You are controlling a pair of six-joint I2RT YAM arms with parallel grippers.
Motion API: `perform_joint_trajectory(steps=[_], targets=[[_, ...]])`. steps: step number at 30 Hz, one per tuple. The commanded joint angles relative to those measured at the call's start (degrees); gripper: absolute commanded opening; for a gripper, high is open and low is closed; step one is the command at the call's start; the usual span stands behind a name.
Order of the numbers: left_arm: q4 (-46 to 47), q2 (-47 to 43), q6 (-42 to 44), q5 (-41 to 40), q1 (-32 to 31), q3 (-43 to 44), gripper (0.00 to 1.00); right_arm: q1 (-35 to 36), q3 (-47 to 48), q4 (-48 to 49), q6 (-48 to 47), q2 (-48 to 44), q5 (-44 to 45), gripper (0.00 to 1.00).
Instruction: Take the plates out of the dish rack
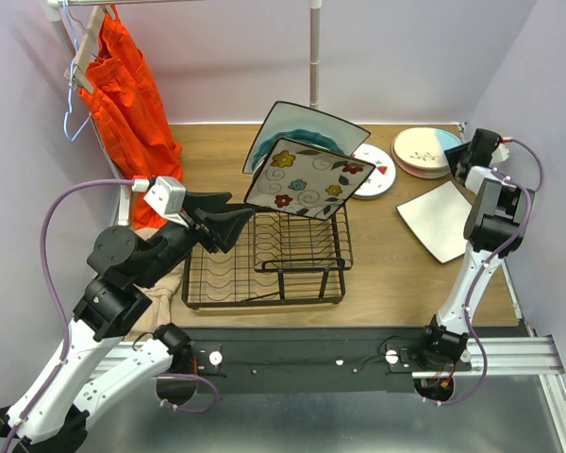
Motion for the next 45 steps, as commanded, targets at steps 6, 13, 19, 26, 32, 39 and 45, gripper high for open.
perform_joint_trajectory(steps=[6, 13, 19, 26, 32, 39, 45], targets=[[0.6, -1.4, 0.5, -0.8, 0.2, -0.8, 0.70, -0.4, 4.0, -4.8, -5.7, 1.1, 2.7, 0.46], [0.3, -1.7, 1.0, -1.0, 0.2, -1.1, 0.70, -0.4, 5.0, -5.6, -8.7, 1.4, 4.2, 0.48], [0.5, -1.3, 0.9, -0.9, 0.3, -1.0, 0.70, -0.5, 7.9, -6.9, -11.6, 2.8, 5.2, 0.49], [0.9, -0.3, 0.9, -0.8, 0.3, -0.8, 0.70, -0.6, 9.6, -10.0, -12.1, 4.2, 5.6, 0.52], [1.2, -0.2, 1.0, -0.7, 0.2, -0.7, 0.70, -0.6, 11.3, -12.5, -14.5, 4.4, 8.6, 0.52], [2.1, 0.9, 1.2, -0.4, 0.2, -0.9, 0.70, -0.6, 12.1, -13.5, -15.1, 4.4, 8.6, 0.51], [2.2, 0.8, 1.2, -0.3, 0.2, -1.0, 0.70, -0.6, 14.0, -15.5, -15.5, 5.6, 8.3, 0.52]])
